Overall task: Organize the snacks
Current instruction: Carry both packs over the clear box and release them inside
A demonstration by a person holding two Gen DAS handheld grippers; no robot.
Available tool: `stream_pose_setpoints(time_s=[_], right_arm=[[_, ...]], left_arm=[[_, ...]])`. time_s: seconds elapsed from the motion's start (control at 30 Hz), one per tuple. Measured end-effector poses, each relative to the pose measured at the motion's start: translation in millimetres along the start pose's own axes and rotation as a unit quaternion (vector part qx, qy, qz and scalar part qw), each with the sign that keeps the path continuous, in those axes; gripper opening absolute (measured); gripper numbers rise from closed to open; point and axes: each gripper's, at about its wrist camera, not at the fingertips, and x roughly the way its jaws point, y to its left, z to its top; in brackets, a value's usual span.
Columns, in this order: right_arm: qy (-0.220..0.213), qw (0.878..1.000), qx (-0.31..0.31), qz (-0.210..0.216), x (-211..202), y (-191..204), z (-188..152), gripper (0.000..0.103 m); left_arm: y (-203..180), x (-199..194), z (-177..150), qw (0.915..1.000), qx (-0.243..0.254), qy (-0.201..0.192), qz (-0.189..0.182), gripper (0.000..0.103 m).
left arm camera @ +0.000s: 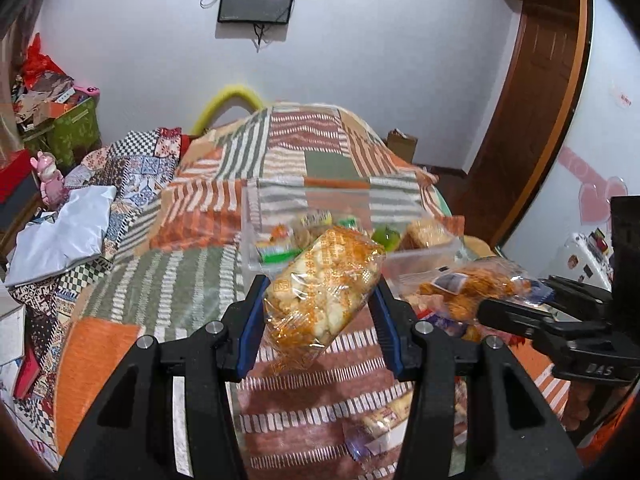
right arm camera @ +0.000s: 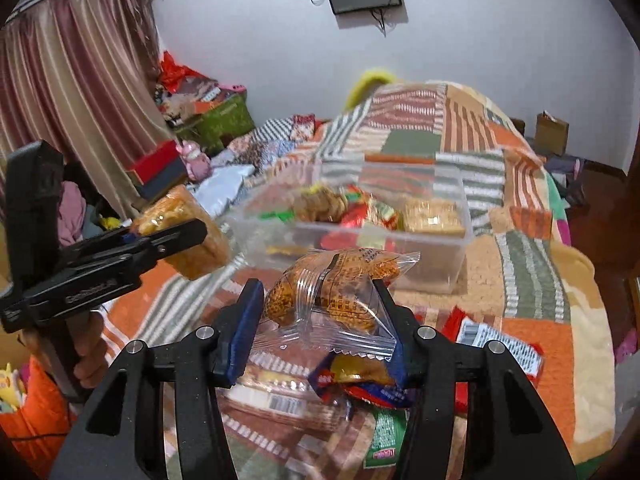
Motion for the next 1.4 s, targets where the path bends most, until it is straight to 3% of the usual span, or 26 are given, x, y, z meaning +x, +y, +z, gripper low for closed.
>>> stream_pose_setpoints(time_s=[0.33, 0.6, 1.1, 1.4], right_arm=[[-0.038, 0.999, -0.011, -0.011, 1, 0, 33, 0.05], [-0.033, 0.999, -0.002, -0.019, 26, -13, 54, 0.05], [0.018, 0.999, -0.011, -0.034, 93, -26, 78, 0.05], [0.039, 0.998, -0.03, -0.048, 115, -26, 74, 0.05]], left_arm=[[8, 11, 37, 0.9994, 0.0, -0.021, 0.027, 0.049], [28, 54, 58, 0.9995, -0.02, 0.004, 0.026, 0.049], [34, 131, 84, 0.9982, -0.014, 0.034, 0.047, 0.049], [31, 171, 77, 0.9957, -0.004, 0.067, 0.064, 0.049]])
